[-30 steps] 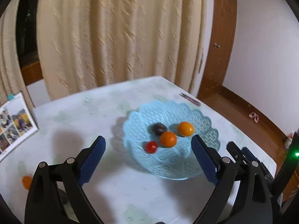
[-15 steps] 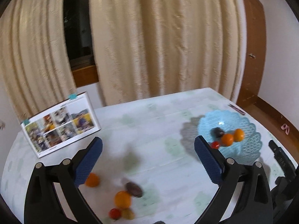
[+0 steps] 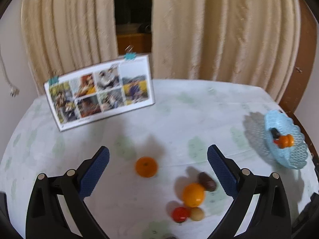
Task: Organize fruits
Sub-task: 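Return both tools to the remaining fruits on the table, then grasp a mandarin with the left tool while the right tool grasps a dark brown fruit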
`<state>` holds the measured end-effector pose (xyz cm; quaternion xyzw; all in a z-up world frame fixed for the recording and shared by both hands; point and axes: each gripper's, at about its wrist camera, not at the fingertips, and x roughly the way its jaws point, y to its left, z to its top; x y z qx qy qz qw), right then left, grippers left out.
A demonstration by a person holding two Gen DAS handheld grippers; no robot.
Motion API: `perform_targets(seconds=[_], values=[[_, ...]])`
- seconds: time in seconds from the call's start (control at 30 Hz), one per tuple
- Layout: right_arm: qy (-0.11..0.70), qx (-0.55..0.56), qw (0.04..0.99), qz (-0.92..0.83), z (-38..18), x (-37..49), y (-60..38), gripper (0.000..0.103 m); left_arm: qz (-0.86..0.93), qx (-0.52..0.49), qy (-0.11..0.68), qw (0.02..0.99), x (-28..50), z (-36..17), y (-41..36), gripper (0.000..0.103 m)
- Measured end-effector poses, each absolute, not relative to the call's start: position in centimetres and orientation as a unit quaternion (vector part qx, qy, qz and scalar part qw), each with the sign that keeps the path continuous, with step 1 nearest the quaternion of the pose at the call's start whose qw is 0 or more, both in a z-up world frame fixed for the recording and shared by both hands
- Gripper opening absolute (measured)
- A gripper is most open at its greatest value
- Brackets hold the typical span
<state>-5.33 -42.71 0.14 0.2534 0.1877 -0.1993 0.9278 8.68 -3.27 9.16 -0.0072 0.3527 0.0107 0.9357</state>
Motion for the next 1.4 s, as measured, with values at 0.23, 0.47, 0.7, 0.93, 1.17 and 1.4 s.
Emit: perform_targets(seconds=[0.23,0.47,0.7,0.93,1.17,1.4], values=[[0.197,0.238,0.939,-0.150,1.3,-4.8,-39.2,0.076,0.032,-0.014,0.391,0.920,10.7,5.6,-1.2,0.098],[0.198,0.219,0.950,-0.104,2.6,-4.2,-36.0,0.080,0.034,-0.019,0.423,0.905,12.3,2.4,-0.3,0.085],[0.215,0.201,0.954,-0.058,3.0,-3.3,-33.1,0.080,0.004,-0.027,0.452,0.891,13.0,0.4,-0.5,0.051],[0.243,0.189,0.951,0.003,3.1,-1.7,-29.6,0.080,-0.008,-0.044,0.431,0.901,11.9,2.7,-0.2,0.040],[0.274,0.178,0.942,0.070,3.6,0.9,-25.5,0.080,0.006,-0.042,0.373,0.927,9.5,7.1,0.0,0.040],[0.334,0.188,0.915,0.123,2.6,4.9,-20.7,0.080,0.001,-0.049,0.349,0.936,8.1,9.0,0.1,0.040]])
